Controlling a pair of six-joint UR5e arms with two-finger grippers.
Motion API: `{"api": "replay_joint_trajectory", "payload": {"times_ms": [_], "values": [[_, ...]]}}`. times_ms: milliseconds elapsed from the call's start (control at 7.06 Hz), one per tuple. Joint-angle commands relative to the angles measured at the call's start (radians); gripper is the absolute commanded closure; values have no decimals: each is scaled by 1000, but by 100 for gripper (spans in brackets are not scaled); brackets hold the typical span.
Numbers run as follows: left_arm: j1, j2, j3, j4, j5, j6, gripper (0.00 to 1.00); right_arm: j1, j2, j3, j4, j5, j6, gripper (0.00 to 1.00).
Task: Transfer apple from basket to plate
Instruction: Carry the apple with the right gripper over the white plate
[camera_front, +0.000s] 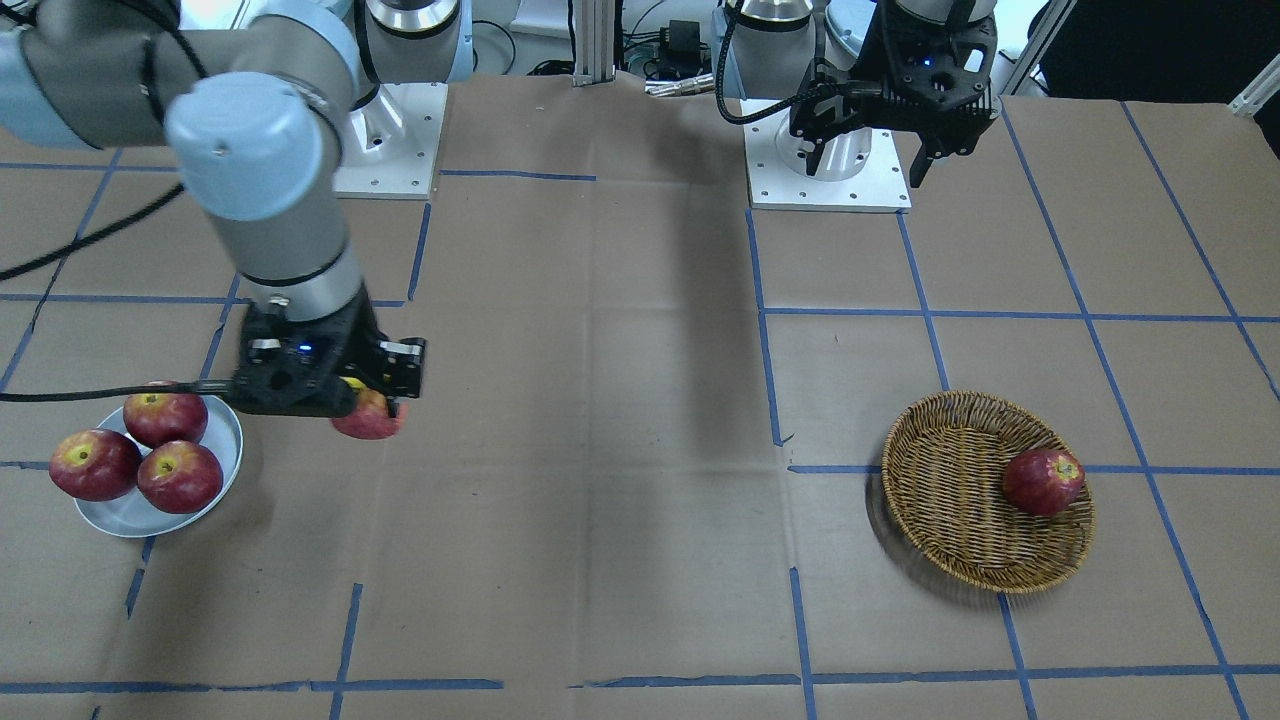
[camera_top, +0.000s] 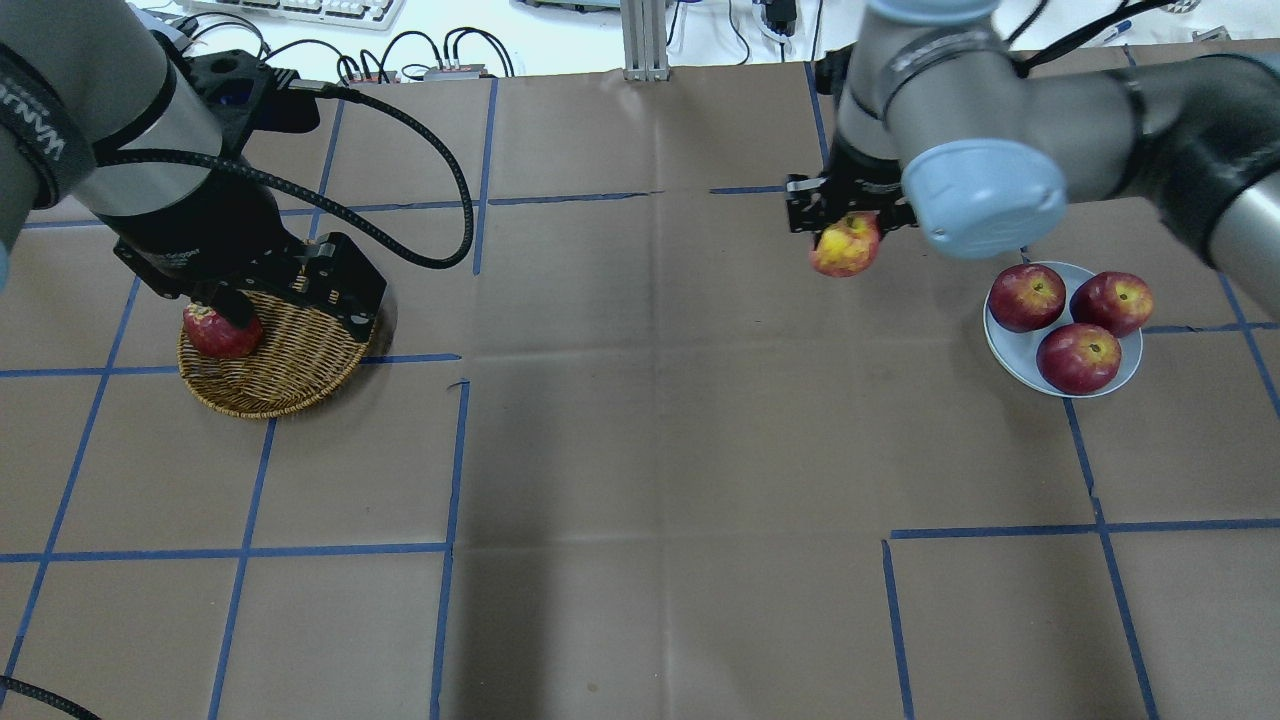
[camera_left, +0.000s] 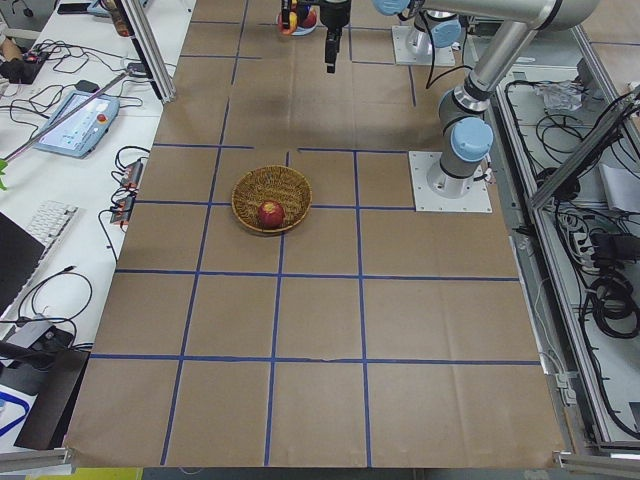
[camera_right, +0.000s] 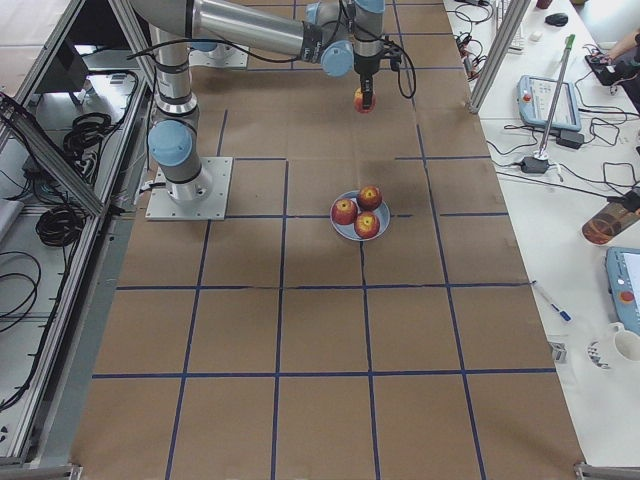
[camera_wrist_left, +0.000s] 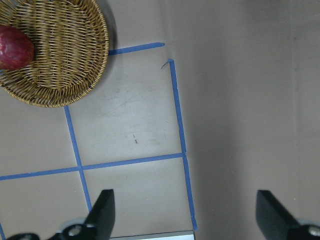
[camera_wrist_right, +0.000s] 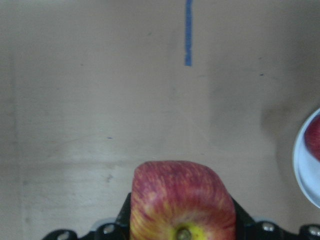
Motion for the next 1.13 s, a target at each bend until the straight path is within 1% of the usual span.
{"api": "replay_joint_trajectory", "payload": {"times_ms": [0, 142, 283, 425, 708, 850, 991], "values": [[0, 0, 0, 0, 0, 0, 1, -238, -32, 7, 38, -2, -326, 40], [0, 0, -2, 0, 0, -2, 1, -308, -25, 9, 23, -3, -441, 40], [0, 0, -2, 0, 0, -2, 1, -363, -18, 12, 23, -2, -519, 40], [0, 0, -2, 0, 0, -2, 1, -397, -5, 48, 3, 7, -557, 40], [0, -2, 0, 0, 0, -2, 1, -425, 56, 134, -188, 0, -613, 40], [0, -2, -2, 0, 0, -2, 1, -425, 74, 154, -221, -2, -614, 40], [0, -2, -2, 0, 0, -2, 1, -426, 77, 170, -223, -3, -613, 40]]}}
